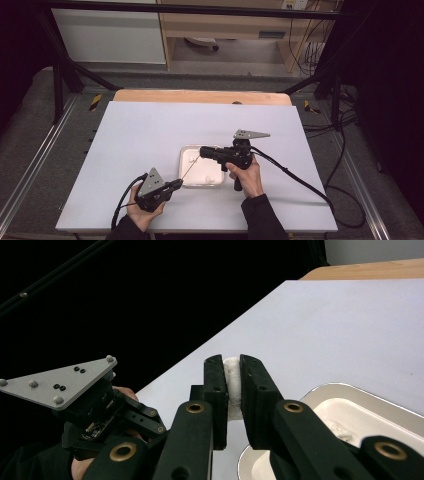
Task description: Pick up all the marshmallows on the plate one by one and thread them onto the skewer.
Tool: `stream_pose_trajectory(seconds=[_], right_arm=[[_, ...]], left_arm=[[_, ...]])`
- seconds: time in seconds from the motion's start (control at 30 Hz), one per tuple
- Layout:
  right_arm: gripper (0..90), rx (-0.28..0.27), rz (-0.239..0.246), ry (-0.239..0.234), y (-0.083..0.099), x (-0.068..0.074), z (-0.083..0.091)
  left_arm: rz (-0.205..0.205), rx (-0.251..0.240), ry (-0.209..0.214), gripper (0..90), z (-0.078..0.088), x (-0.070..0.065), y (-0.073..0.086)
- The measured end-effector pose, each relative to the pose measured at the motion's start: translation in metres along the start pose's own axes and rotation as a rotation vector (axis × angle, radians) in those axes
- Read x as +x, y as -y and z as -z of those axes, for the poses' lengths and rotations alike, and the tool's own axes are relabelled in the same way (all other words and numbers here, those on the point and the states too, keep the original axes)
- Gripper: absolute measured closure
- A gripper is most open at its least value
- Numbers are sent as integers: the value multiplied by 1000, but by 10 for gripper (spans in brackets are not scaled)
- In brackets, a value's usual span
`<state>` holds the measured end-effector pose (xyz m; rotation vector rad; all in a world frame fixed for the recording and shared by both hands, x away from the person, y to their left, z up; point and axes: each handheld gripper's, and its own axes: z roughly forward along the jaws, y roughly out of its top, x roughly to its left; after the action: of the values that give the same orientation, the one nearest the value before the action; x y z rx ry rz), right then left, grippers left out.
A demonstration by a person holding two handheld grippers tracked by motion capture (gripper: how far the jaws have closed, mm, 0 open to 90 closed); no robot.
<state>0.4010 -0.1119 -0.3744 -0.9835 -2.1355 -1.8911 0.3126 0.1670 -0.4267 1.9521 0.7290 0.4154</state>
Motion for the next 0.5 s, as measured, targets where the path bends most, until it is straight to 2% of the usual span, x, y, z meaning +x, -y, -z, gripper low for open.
stream_pose_trajectory(seconds=[0.5], right_arm=[[829, -7, -1, -17, 6, 3, -4]], left_arm=[[-2, 17, -3, 894, -3, -1, 0]])
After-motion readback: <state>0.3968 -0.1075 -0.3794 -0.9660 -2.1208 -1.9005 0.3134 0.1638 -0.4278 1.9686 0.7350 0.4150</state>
